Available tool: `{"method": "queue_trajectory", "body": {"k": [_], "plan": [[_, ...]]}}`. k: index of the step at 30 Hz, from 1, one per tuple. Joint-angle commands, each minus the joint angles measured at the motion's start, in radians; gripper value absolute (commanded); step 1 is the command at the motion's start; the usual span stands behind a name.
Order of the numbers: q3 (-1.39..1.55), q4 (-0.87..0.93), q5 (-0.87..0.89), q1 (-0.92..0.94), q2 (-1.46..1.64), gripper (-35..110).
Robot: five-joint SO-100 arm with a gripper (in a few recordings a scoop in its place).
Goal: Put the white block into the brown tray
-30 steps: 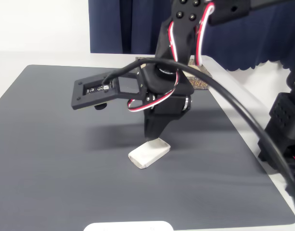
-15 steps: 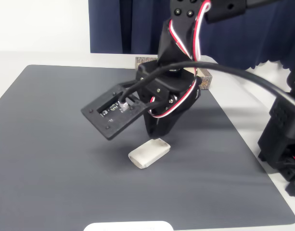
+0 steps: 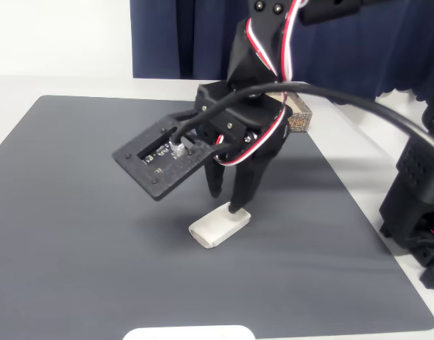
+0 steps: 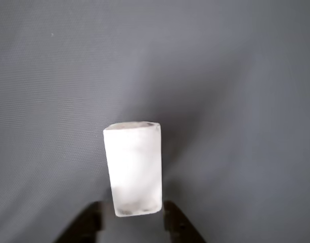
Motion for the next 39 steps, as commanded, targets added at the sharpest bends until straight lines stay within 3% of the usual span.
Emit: {"method": "queue_trajectory", "body": {"k": [1, 8, 39], "plan": [[-0.038, 0.0, -0.028, 0.005, 0.008, 35], [-0.035, 0.003, -0.043, 0.008, 0.002, 42], [-0.104, -0.071, -0.078, -0.002, -0.17, 40]]}}
